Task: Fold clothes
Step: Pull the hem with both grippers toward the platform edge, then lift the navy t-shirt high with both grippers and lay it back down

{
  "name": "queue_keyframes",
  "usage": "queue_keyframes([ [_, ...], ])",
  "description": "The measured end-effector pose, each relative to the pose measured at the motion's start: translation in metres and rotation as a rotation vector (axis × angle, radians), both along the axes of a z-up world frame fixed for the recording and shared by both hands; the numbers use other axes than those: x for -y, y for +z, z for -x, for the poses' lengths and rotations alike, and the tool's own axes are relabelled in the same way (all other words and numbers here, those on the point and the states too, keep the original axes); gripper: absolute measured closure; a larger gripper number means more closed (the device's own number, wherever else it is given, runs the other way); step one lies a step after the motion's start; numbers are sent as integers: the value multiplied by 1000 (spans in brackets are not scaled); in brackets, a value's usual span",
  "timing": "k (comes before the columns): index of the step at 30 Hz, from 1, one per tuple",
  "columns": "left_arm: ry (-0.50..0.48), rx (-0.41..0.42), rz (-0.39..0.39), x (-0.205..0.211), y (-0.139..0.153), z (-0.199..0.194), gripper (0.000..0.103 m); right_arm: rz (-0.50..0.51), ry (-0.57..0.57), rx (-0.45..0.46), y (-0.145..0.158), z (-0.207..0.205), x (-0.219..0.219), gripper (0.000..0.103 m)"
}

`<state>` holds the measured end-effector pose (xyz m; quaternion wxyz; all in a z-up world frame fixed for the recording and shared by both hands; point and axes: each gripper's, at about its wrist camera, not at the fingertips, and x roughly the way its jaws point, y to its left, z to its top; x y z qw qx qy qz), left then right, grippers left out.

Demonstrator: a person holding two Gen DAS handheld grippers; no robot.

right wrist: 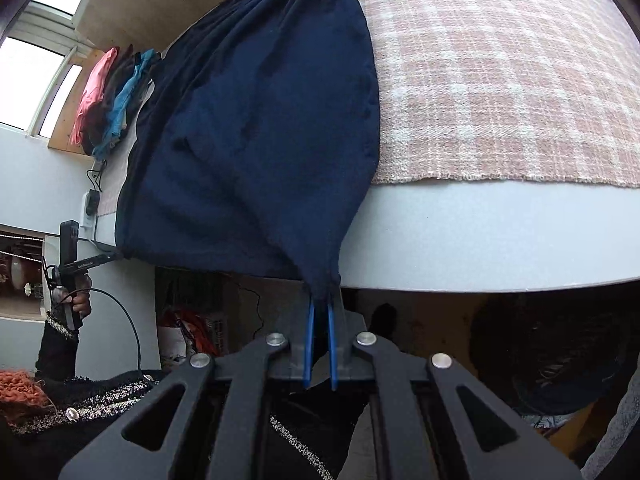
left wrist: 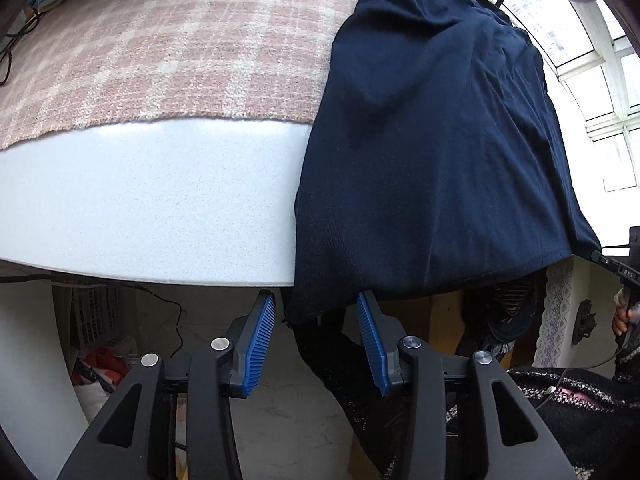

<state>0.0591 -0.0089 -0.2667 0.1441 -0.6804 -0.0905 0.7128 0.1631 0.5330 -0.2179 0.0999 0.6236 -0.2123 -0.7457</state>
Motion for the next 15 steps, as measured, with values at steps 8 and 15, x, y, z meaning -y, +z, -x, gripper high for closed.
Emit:
queue_keyframes([
  [8,-2,17,-55,-3,10,-11,99,26,-30,10,-9,-1,-13,97],
  [15,98,-116,-89,3,78,8,99,178,-182,-79,5,4,-39,97],
])
